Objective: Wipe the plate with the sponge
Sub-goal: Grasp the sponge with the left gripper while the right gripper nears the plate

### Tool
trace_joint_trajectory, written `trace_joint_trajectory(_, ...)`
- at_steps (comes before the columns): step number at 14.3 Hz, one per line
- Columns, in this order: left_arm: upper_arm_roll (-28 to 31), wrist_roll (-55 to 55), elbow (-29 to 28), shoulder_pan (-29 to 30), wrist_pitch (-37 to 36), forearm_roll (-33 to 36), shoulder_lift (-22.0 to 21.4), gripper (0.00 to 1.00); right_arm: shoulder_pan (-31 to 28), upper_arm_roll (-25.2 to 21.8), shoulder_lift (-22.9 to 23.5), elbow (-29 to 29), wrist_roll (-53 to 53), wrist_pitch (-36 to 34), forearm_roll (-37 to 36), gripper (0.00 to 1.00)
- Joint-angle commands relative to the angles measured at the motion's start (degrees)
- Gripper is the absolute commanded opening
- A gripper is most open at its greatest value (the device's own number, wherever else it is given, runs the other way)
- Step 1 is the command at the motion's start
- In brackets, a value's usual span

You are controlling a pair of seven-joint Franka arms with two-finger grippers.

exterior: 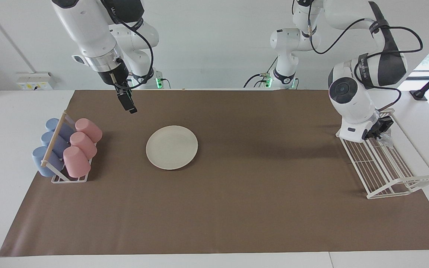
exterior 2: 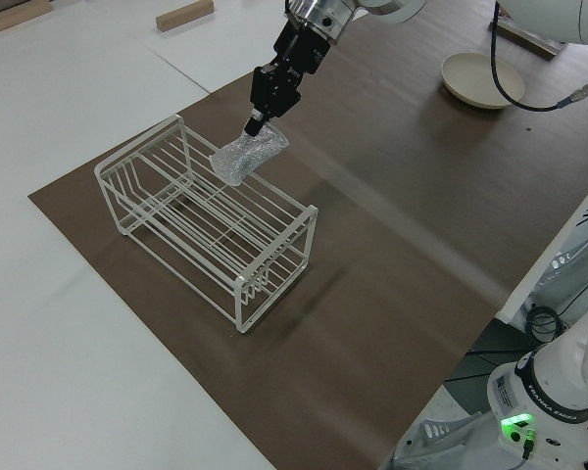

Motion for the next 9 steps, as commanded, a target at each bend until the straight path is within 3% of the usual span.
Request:
trace_joint_trajectory(1,0.2,-0.2,8.6,-1.3,-6.4,-12.6,0.6,0.0,-0.2,0.1,-1.1,-1.0,1.1,0.5,0.6,1.0)
trace_joint_trajectory(3,0.3,-0.2,11.0,-1.4,-8.8,-23.3,0.0,0.0,0.1,0.4,-1.0,-1.0,1.9,0.3,0.7,1.0)
trace_joint_trajectory(9,1.0,-0.8,10.7,2.1,-8.8,-57.6,-3.0,0.0,3.2,1.6,-0.7,-0.1,8.9,-1.4,0.6,1.0)
